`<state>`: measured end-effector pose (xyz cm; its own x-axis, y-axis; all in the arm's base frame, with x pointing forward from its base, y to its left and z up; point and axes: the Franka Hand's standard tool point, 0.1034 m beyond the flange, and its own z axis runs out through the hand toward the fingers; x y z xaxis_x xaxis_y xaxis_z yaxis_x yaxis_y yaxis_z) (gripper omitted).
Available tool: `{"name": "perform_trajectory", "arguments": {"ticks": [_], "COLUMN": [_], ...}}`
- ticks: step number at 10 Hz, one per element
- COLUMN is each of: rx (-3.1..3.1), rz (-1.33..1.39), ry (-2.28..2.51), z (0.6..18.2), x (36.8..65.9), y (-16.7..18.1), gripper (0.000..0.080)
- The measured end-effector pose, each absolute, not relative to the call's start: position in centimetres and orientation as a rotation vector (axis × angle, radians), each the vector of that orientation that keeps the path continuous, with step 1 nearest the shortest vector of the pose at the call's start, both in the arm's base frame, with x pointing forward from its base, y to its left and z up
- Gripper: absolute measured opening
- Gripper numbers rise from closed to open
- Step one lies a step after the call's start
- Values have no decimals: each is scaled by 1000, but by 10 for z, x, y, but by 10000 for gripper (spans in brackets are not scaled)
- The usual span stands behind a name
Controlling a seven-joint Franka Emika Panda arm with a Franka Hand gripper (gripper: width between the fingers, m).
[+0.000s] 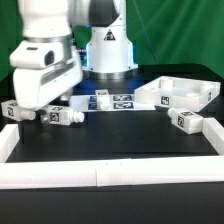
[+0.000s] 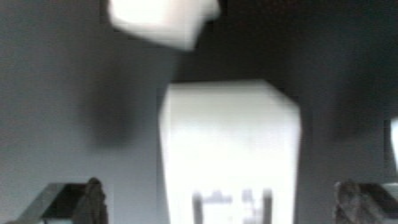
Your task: Assemble one leg
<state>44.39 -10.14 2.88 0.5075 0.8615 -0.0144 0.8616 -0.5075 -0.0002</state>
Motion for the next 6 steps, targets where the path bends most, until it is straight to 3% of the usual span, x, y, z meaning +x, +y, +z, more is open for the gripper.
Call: {"name": "perform_trajectory", "arguments": {"ticks": [3, 6], "rx": [2796, 2794], "rz": [1, 9], "ry": [1383, 1379], "z": [60, 61], "x": [506, 509], "y": [-41, -36], "gripper": [649, 649]}}
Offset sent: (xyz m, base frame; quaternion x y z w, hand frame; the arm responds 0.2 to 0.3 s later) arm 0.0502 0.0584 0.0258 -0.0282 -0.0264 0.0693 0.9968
